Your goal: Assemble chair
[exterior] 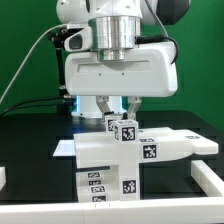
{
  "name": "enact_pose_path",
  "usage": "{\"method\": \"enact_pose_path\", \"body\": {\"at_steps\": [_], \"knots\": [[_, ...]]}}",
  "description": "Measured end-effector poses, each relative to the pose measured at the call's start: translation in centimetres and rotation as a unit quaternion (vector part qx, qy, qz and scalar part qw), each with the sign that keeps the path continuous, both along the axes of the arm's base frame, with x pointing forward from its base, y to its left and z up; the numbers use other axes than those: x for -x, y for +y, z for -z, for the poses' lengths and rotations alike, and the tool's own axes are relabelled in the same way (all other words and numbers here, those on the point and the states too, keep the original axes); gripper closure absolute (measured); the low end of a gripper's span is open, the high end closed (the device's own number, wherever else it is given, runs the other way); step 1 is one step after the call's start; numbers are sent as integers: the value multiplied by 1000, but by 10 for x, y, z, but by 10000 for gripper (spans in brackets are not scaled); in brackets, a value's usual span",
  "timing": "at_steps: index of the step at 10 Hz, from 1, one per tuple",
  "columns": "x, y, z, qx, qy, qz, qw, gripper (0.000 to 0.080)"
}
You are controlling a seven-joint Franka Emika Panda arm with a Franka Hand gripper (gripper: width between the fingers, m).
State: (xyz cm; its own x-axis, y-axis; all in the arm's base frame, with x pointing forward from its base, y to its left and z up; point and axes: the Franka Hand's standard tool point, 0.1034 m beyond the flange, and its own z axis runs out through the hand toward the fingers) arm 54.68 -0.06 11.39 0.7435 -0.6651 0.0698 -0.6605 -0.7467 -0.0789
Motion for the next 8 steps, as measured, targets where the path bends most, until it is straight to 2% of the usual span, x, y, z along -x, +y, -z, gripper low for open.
{"method": "enact_pose_path", "body": {"at_steps": [2, 5, 7, 8], "knots": [[-1, 1, 0, -12, 6, 73, 997, 515], [-12, 1, 0, -37, 1, 189, 981, 515], [-14, 1, 0, -51, 5, 261, 964, 515], [-14, 2, 0, -64, 7, 313, 947, 515]]}}
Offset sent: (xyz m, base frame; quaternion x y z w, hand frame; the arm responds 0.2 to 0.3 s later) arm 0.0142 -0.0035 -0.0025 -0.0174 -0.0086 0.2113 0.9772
